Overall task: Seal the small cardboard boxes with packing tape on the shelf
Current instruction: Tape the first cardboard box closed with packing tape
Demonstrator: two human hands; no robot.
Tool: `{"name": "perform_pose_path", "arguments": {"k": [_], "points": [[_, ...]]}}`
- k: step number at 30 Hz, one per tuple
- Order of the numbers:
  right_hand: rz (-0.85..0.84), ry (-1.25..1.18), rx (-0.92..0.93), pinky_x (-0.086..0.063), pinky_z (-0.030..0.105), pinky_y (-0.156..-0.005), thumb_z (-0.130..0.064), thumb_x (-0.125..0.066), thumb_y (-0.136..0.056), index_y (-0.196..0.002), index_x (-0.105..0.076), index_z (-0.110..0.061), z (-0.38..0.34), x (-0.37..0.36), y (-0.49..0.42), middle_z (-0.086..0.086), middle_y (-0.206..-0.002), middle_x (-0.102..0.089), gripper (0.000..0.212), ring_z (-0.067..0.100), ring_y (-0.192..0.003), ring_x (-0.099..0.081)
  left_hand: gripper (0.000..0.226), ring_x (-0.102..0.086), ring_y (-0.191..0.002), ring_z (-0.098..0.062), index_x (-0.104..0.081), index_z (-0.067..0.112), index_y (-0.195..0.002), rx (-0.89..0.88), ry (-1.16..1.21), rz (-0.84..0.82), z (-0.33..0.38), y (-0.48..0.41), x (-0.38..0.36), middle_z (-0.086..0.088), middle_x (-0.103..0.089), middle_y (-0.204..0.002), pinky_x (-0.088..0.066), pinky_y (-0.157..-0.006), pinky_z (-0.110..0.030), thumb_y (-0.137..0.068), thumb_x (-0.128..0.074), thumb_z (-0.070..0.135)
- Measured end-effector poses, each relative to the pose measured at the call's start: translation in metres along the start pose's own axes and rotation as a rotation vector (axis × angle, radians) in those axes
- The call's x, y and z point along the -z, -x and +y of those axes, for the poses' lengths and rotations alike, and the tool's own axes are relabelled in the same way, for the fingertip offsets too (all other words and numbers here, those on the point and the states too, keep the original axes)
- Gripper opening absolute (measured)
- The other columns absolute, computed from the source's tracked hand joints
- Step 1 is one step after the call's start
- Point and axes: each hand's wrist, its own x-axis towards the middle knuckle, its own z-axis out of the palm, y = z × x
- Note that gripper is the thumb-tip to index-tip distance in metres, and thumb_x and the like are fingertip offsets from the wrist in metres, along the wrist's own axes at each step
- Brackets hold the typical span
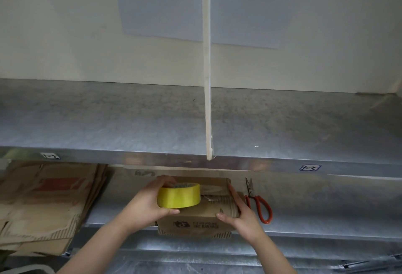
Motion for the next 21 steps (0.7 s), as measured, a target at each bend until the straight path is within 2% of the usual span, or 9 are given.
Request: {"name": "perform_pose_path", "arguments": {"k": [3, 6, 10, 15, 19, 21], "points": [[-0.001, -0.013, 0.004, -0.030, 0.027, -0.113, -0.042, -0.083, -0.073, -0.143, -0.022, -0.057, -0.002, -0.001, 0.002, -0.023, -0.139, -0.040, 0.094, 0.011, -0.139, -0.034, 0.053, -0.049, -0.098, 0.011, -0.047, 0.049, -0.104, -0.010, 0.005, 0.075, 0.005, 0.000, 0.002, 0.031, -0.051, -0.106, -0.038, -0.075, -0.009, -0.064, -0.082, 0.054], [-0.008, -0.029, -0.002, -0.032, 0.033, -0.116, -0.041, -0.083, -0.073, -0.145, -0.024, -0.054, -0.005, 0.000, 0.002, -0.016, -0.146, -0.040, 0.094, 0.013, -0.140, -0.034, 0.047, -0.052, -0.093, 0.008, -0.049, 0.051, -0.098, -0.013, -0.006, 0.087, 0.005, -0.003, 0.015, 0.029, -0.055, -0.101, -0.040, -0.072, -0.012, -0.064, -0.081, 0.058], [-0.015, -0.029, -0.016, -0.037, 0.037, -0.114, -0.038, -0.082, -0.075, -0.146, -0.023, -0.053, -0.008, -0.002, 0.001, -0.015, -0.144, -0.042, 0.093, 0.015, -0.138, -0.037, 0.057, -0.051, -0.097, -0.003, -0.048, 0.047, -0.111, 0.031, -0.119, 0.069, -0.006, -0.004, 0.033, 0.021, -0.053, -0.108, -0.046, -0.079, -0.023, -0.065, -0.078, 0.062], [-0.013, -0.047, -0.022, -0.034, 0.034, -0.114, -0.035, -0.081, -0.077, -0.148, -0.024, -0.049, -0.010, -0.013, 0.005, -0.010, -0.148, -0.040, 0.093, 0.017, -0.140, -0.034, 0.064, -0.041, -0.112, -0.001, -0.029, 0.060, -0.121, -0.048, -0.026, -0.095, -0.025, 0.009, 0.045, 0.029, -0.037, -0.122, -0.041, -0.088, -0.023, -0.076, -0.074, 0.054], [-0.017, -0.058, -0.023, -0.036, 0.039, -0.114, -0.034, -0.082, -0.076, -0.143, -0.024, -0.052, -0.010, -0.011, 0.005, -0.011, -0.145, -0.043, 0.090, 0.017, -0.139, -0.037, 0.052, -0.054, -0.101, 0.002, -0.047, 0.046, -0.114, -0.040, 0.085, -0.010, -0.037, 0.014, 0.046, 0.027, -0.055, -0.110, -0.051, -0.083, -0.029, -0.074, -0.080, 0.043], [-0.013, -0.067, -0.021, -0.037, 0.043, -0.114, -0.033, -0.082, -0.076, -0.144, -0.025, -0.052, -0.009, -0.009, 0.005, -0.009, -0.147, -0.043, 0.090, 0.018, -0.139, -0.038, 0.052, -0.055, -0.098, 0.007, -0.050, 0.049, -0.110, -0.053, 0.070, -0.008, -0.034, 0.010, 0.048, 0.031, -0.057, -0.106, -0.050, -0.079, -0.021, -0.070, -0.083, 0.046]]}}
